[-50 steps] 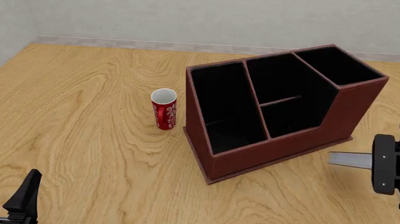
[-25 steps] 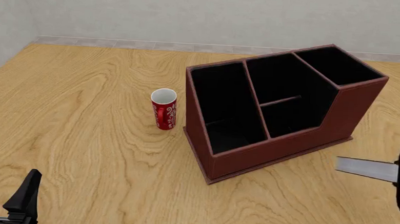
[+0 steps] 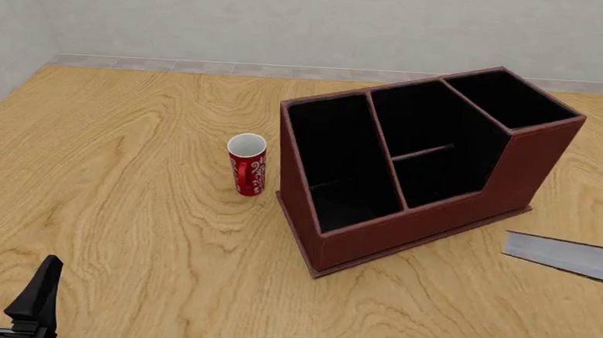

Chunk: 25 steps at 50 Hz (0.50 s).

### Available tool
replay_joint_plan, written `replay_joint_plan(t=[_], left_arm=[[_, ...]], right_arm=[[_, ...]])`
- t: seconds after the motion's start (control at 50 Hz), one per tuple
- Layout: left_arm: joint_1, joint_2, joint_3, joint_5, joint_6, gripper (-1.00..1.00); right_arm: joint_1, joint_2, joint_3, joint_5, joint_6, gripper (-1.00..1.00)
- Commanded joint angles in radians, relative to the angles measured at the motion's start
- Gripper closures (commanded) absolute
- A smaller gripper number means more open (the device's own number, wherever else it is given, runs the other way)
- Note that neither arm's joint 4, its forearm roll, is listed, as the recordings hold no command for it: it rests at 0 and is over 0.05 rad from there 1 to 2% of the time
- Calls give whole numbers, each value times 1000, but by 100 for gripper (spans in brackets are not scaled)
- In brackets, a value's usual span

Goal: Pick up the book and place it in the left compartment of the caddy.

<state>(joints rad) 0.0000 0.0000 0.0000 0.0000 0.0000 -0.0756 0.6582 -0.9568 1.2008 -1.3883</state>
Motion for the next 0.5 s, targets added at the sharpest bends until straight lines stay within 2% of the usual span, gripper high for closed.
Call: replay_joint_plan(t=[0.02, 0.04, 0.06, 0.08, 0.1, 0.12, 0.14, 0.16, 0.18, 0.2, 0.22, 0.24, 0.28, 0.3, 0.32, 0.34, 0.36, 0.4, 0.44, 0.46, 0.5], left_arm=[[0, 0, 0, 0, 0, -100], [0, 0, 0, 0, 0, -100], [0, 0, 0, 0, 0, -100], [0, 0, 0, 0, 0, -100], [0, 0, 0, 0, 0, -100], [0, 0, 0, 0, 0, -100], [0, 0, 0, 0, 0, -100], [0, 0, 0, 0, 0, -100], [0, 0, 0, 0, 0, -100], [0, 0, 0, 0, 0, -100], [0, 0, 0, 0, 0, -100], [0, 0, 0, 0, 0, -100], [0, 0, 0, 0, 0, -100], [0, 0, 0, 0, 0, -100], [0, 0, 0, 0, 0, -100], [0, 0, 0, 0, 0, -100], [0, 0, 0, 0, 0, -100], [0, 0, 0, 0, 0, -100], [0, 0, 0, 0, 0, -100], [0, 0, 0, 0, 0, -100], [0, 0, 0, 0, 0, -100]], right_arm=[[69, -7, -47, 19, 176, 100], [154, 12, -66, 19, 254, 100], [162, 6, -59, 19, 261, 100], [176, 30, -78, 19, 318, 100], [190, 22, -85, 19, 314, 100], [206, 45, -113, 19, 375, 100], [235, 39, -107, 19, 379, 100], [238, 52, -130, 19, 411, 100], [265, 70, -158, 19, 466, 100], [282, 62, -150, 19, 455, 100], [269, 79, -147, 19, 483, 100], [339, 78, -170, 19, 513, 100], [388, 103, -191, 19, 594, 100], [395, 99, -191, 19, 578, 100], [371, 113, -189, 19, 594, 100], [408, 120, -209, 19, 616, 100], [393, 129, -212, 19, 614, 100], [443, 155, -247, 19, 692, 100], [429, 160, -248, 19, 674, 100], [451, 171, -254, 19, 704, 100], [459, 184, -274, 19, 721, 100]])
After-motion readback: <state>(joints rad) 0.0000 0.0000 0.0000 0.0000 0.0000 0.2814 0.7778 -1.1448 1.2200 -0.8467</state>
